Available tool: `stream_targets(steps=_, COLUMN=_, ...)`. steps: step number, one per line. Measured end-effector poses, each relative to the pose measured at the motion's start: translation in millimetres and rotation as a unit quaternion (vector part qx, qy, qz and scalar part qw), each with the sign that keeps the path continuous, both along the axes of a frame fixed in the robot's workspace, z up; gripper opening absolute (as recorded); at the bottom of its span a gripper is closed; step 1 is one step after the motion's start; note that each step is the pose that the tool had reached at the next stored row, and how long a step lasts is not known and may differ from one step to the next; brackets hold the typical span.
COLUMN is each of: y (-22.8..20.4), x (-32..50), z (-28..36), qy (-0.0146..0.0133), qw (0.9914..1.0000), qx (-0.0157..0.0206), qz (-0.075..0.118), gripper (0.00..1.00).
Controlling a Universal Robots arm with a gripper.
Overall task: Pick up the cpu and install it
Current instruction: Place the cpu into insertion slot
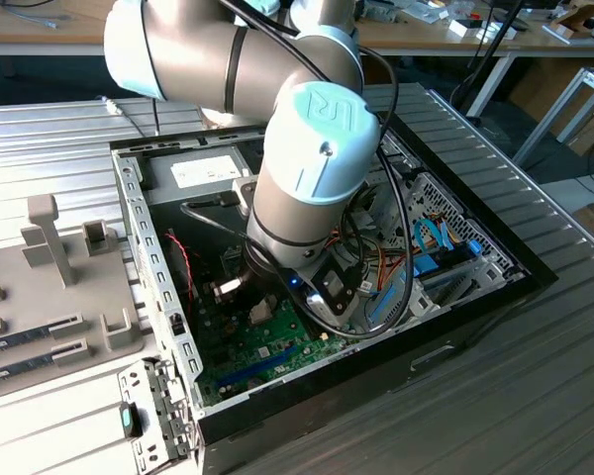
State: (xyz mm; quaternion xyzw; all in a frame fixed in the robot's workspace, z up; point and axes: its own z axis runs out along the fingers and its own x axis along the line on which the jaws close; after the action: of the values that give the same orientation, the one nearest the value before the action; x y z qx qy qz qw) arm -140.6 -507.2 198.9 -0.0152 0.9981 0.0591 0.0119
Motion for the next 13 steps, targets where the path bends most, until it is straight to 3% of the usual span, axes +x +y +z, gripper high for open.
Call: stream_targets(steps=13, y=0.0, x=0.1, z=-2.1, qy=-0.0001, qw=0.99992, qx=0.0005, qz=0.013, gripper=0.47)
